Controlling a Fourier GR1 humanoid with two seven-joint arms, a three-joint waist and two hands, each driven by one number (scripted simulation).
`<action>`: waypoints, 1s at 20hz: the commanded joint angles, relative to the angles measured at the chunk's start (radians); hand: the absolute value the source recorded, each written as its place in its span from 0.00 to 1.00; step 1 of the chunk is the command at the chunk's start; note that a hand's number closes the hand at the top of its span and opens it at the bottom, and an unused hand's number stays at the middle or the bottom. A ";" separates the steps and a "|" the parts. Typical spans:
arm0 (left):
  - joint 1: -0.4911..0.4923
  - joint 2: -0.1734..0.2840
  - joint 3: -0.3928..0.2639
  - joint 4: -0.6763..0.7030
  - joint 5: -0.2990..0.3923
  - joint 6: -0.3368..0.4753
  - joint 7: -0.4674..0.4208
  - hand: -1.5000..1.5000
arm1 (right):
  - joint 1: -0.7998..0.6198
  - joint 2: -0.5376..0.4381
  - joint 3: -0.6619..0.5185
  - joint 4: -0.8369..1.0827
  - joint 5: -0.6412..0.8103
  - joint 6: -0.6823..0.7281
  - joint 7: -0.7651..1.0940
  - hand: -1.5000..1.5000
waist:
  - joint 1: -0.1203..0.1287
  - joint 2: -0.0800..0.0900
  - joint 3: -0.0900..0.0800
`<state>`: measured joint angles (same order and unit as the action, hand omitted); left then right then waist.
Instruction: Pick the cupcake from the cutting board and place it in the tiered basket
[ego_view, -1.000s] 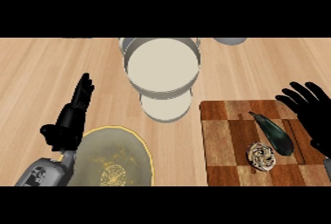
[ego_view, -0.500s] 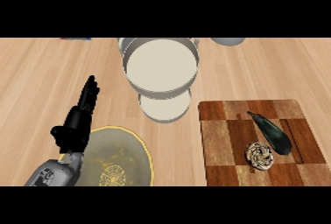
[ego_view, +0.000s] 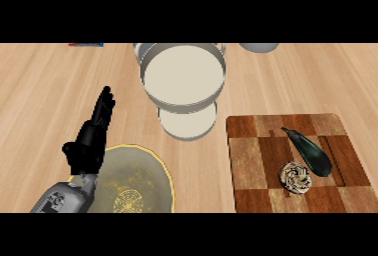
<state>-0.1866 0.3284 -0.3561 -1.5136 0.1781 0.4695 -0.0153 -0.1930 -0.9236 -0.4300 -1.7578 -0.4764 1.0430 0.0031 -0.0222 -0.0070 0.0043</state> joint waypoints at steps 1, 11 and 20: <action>-0.035 0.001 0.016 -0.005 0.000 -0.003 0.035 0.50 | 0.052 0.056 -0.016 -0.191 0.208 0.091 -0.061 0.00 | 0.001 0.004 0.000; -0.053 -0.055 0.017 0.060 -0.065 -0.028 0.000 0.50 | 0.123 0.151 0.050 -0.296 0.477 0.074 -0.184 0.00 | 0.020 0.009 -0.003; 0.025 -0.028 0.050 -0.051 -0.060 -0.062 0.048 0.50 | 0.271 0.136 0.133 -0.405 0.699 0.028 -0.225 0.00 | 0.022 0.006 -0.003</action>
<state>-0.1907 0.2867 -0.3199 -1.5227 0.1182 0.4268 0.0078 0.0396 -0.7894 -0.3247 -2.1448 0.1227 1.0082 -0.1152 -0.0031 -0.0006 0.0014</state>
